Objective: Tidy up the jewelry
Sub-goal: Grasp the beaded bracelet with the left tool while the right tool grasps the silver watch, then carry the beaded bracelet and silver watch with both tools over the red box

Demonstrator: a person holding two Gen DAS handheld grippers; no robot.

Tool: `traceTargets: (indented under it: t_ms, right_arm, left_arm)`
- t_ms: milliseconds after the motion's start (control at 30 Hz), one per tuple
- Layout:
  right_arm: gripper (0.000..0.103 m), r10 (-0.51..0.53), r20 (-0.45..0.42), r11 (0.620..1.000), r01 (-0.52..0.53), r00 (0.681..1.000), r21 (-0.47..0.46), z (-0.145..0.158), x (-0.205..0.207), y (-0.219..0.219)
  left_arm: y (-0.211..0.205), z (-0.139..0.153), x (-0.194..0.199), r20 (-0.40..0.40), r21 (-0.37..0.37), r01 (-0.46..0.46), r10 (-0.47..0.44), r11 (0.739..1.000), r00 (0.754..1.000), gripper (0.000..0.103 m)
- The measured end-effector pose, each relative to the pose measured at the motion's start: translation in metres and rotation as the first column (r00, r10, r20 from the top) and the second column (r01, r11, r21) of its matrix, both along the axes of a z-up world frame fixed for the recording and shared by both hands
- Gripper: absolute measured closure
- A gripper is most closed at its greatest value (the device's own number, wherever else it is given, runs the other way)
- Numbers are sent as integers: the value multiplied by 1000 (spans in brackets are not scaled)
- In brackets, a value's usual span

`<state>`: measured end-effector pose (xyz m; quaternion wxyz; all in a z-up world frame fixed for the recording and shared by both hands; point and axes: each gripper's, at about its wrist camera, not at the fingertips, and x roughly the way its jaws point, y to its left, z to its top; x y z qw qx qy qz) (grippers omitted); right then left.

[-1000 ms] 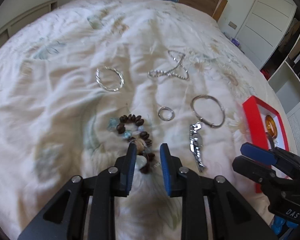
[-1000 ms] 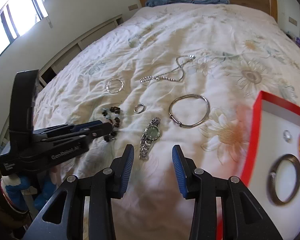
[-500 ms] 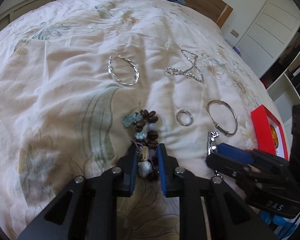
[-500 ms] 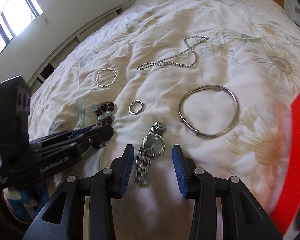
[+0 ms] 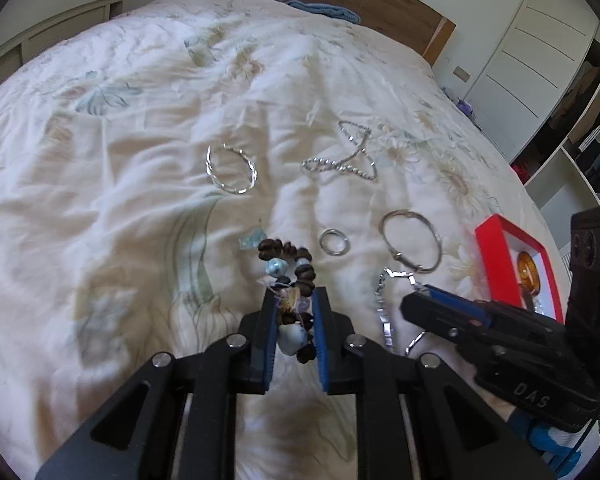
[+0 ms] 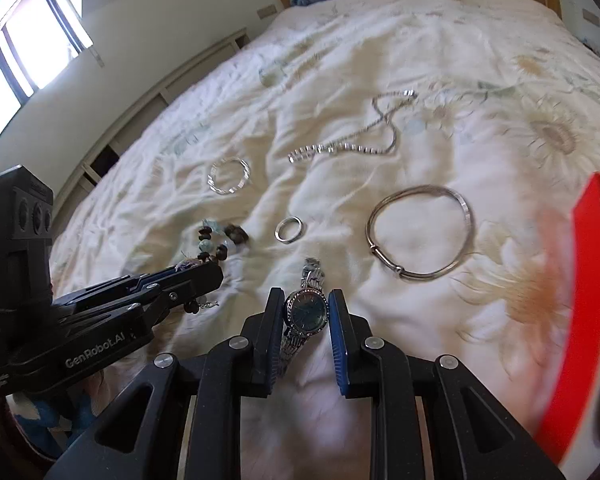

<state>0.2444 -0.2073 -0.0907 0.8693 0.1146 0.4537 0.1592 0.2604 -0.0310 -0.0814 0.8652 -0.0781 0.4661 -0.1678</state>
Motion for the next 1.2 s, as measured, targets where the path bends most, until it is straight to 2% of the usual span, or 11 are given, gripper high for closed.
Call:
traceTargets:
  t_ms: [367,667,767,900,1000,1200]
  right_arm:
    - [81,-69,110,998,68,992,16,65,-59,-38]
    - [81,-198,187,978,206,962,-21,107,-116,-116]
    - [81,-243,190,966,255,951,-41,108,-127,-147]
    - [81,-293,184,949,309,938,-66,103,-133,-185]
    - [81,-320,179,939,336,931,-73,97,-126,-210]
    - [81,-349,193,925,370,917,-83,87,-96,-243]
  left_arm:
    - [-26,62,-45,79,10,37,-38,999,996,88]
    - [-107,92,-76,107,-29,183,-179,983,978,88]
    - [-145,93,-82,100,-54,250,-244,967,965,88]
    - [-194,87,-87,90,-51,334,-329,941,940,88]
    - [-230,77,-83,69,-48,384,-380,922,922,88]
    - [-278,55,-68,30,-39,428,-427,903,904,88]
